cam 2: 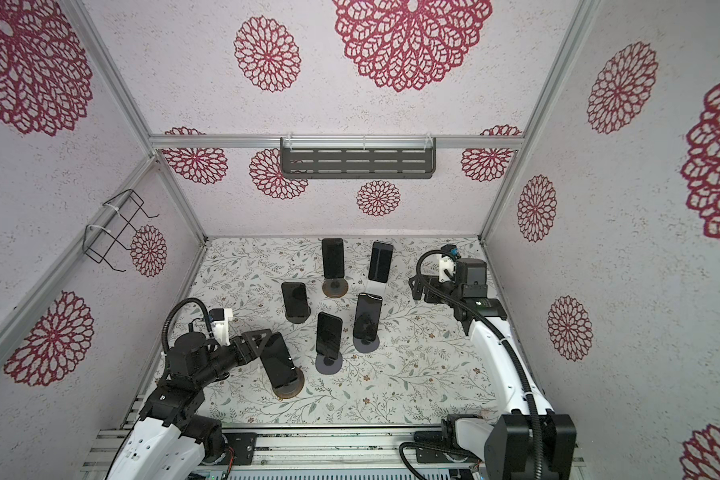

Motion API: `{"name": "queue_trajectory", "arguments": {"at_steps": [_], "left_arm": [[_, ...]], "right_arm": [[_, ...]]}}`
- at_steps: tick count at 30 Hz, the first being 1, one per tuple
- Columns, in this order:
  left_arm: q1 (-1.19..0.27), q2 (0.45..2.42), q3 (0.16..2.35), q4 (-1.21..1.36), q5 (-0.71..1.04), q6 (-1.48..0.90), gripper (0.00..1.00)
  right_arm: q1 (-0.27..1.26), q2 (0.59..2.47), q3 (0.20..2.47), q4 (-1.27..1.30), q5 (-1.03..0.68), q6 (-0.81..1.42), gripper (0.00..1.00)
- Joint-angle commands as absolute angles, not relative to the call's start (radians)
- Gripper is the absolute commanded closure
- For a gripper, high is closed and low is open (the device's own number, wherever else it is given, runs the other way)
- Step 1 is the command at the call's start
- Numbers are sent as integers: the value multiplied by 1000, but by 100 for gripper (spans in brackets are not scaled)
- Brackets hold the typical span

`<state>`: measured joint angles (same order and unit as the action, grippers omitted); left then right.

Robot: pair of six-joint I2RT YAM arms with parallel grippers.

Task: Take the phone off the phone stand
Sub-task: 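Reach the left gripper to the nearest wooden-based stand's phone while the right arm rises, then grasp the black phone with the left gripper and lift it off the stand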

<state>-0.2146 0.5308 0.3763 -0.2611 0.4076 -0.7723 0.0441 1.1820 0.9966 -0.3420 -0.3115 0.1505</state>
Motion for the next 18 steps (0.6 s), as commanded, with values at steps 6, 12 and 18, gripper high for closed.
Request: {"name": "queue_trajectory", "arguments": {"at_steps": [6, 12, 18], "left_arm": [[-246, 543, 382, -256, 395, -784, 46], [-256, 543, 379, -259, 384, -785, 57], [-262, 554, 384, -263, 370, -779, 64]], "right_arm": [[46, 1181, 1029, -347, -319, 142, 1], [46, 1186, 1026, -348, -307, 144, 1], [46, 1193, 1025, -353, -300, 146, 1]]}}
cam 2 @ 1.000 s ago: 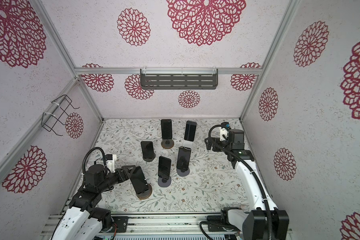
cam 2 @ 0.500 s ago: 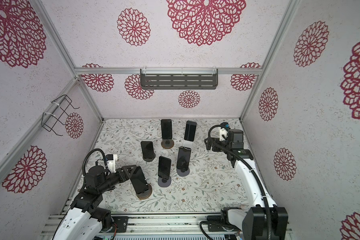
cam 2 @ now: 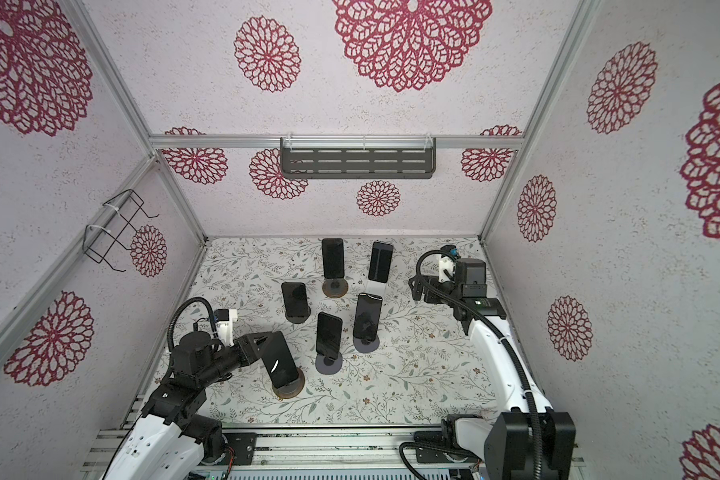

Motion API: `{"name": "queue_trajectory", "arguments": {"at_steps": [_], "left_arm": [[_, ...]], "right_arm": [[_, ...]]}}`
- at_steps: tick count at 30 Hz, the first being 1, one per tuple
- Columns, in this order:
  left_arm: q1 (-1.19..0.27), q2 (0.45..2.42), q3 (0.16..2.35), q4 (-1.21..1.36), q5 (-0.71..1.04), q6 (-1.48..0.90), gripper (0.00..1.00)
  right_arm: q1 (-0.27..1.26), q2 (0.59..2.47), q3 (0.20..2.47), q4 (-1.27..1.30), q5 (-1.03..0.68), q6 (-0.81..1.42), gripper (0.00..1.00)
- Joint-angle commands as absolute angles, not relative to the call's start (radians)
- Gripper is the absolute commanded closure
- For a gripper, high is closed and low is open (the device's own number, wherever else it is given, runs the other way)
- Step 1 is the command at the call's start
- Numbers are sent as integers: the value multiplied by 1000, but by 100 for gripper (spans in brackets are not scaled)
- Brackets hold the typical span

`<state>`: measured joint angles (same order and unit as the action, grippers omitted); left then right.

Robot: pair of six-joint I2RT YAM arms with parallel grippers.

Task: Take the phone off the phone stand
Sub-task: 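Grasp the black phone with the left gripper and lift it off the stand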

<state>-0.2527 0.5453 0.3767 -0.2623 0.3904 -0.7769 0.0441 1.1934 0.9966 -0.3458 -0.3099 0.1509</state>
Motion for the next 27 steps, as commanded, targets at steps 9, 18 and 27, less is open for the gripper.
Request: {"name": "queue_trajectory", "arguments": {"at_steps": [9, 18, 27], "left_arm": [[-278, 575, 412, -272, 350, -764, 76], [-294, 634, 465, -322, 297, -733, 86], [-309, 689, 583, -386, 287, -690, 93]], "right_arm": [[46, 1197, 1022, -356, -298, 149, 1], [45, 1193, 1012, -367, -293, 134, 1], [46, 1177, 1008, -384, -298, 108, 1]]}}
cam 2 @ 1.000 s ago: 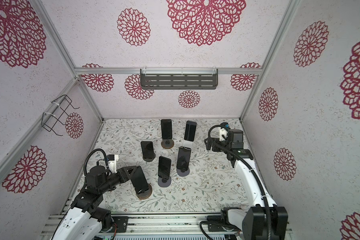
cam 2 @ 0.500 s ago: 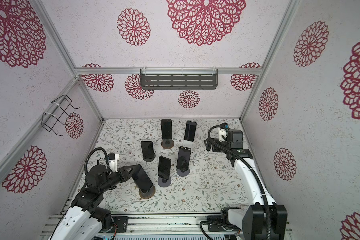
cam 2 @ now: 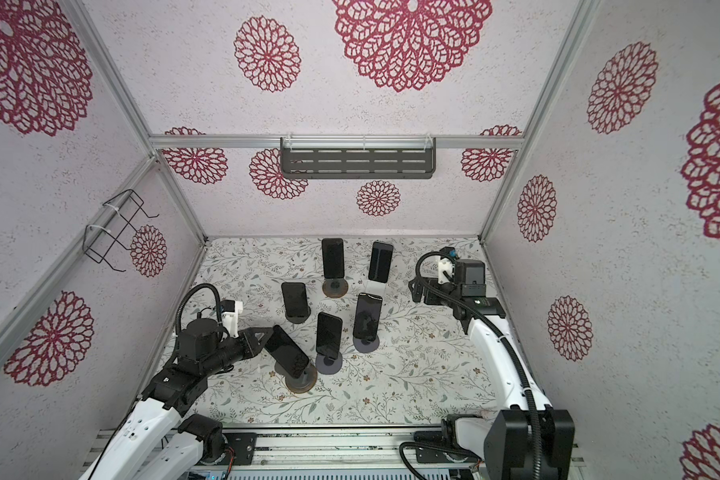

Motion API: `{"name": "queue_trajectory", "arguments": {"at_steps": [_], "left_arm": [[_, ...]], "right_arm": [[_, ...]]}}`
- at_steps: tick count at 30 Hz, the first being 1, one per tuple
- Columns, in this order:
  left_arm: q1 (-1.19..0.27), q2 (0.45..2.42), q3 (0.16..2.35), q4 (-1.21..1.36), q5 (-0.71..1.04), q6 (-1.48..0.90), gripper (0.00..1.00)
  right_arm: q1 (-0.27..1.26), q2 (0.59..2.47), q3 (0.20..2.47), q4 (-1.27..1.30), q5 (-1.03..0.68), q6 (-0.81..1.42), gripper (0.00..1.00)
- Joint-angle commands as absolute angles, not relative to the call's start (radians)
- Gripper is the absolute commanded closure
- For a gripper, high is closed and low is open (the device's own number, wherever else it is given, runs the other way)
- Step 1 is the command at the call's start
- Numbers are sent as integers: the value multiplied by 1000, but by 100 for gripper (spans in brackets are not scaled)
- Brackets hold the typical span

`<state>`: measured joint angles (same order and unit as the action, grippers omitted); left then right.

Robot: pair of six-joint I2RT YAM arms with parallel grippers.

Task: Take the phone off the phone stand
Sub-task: 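Grasp the black phone with the left gripper and lift it off the stand, then bring the right gripper to the held phone and close on it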

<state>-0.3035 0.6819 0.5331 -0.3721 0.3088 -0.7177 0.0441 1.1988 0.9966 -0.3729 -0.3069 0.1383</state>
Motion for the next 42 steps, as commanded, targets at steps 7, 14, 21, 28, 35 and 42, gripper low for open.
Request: {"name": "queue_trajectory", "arguments": {"at_steps": [7, 14, 21, 28, 35, 42], "left_arm": [[-322, 721, 673, -416, 294, -698, 98], [-322, 773, 788, -474, 313, -696, 100], [-322, 838, 922, -545, 345, -688, 100], [-322, 940, 1116, -671, 413, -627, 100], [-320, 1093, 1322, -764, 484, -528, 100], [-320, 1243, 1466, -795, 500, -474, 100]], "right_arm": [[47, 1168, 1008, -391, -317, 100, 1], [87, 1151, 1041, -428, -330, 85, 1], [194, 1150, 1109, -478, -325, 63, 1], [429, 1191, 1249, -556, -325, 22, 1], [639, 1238, 1349, -514, -298, 35, 1], [773, 1367, 1457, -512, -207, 49, 1]]}}
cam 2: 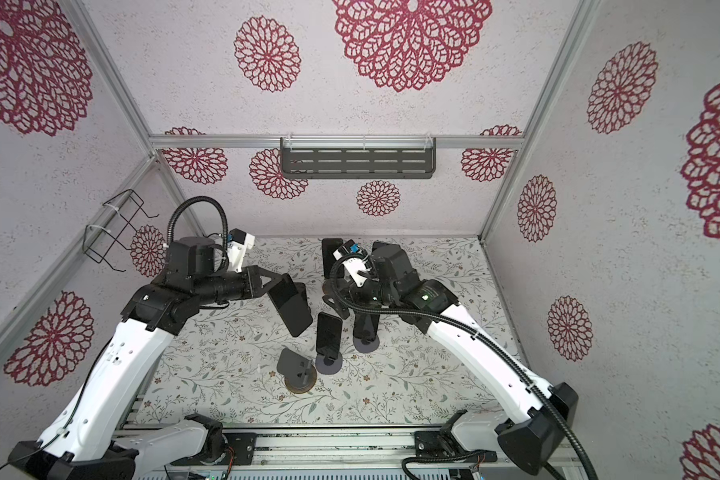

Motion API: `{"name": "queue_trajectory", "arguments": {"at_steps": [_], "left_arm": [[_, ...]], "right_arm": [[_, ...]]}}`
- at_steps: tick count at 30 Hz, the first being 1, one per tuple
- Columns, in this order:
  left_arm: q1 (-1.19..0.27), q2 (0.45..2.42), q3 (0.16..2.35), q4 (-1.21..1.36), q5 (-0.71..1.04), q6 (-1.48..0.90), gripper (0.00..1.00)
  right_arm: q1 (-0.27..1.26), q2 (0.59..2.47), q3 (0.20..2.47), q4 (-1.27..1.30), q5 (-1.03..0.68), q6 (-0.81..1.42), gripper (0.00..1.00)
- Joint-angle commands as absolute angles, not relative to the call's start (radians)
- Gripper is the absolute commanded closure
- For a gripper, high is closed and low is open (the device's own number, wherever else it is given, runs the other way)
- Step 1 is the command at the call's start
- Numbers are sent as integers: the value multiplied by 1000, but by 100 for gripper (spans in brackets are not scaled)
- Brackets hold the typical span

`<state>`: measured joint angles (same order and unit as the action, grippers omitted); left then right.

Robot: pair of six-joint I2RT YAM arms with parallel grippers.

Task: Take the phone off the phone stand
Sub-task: 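Bring the right gripper to the held phone and close on it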

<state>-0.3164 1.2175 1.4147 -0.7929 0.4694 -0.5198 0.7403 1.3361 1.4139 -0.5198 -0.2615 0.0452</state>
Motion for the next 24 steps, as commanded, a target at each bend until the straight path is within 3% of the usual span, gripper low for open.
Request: {"name": "queue_trajectory", "arguments": {"at_steps": [1, 7, 24], "left_arm": [[-319, 1263, 1482, -796, 500, -469, 100], [-319, 1320, 1513, -731, 495, -482, 100], [-321, 1347, 1514, -640, 549, -516, 100]], "right_arm": [[785, 1381, 1470, -509, -208, 51, 1], [857, 1440, 1503, -447, -166, 95, 1], [870, 1554, 1519, -314, -146, 164, 1]]}}
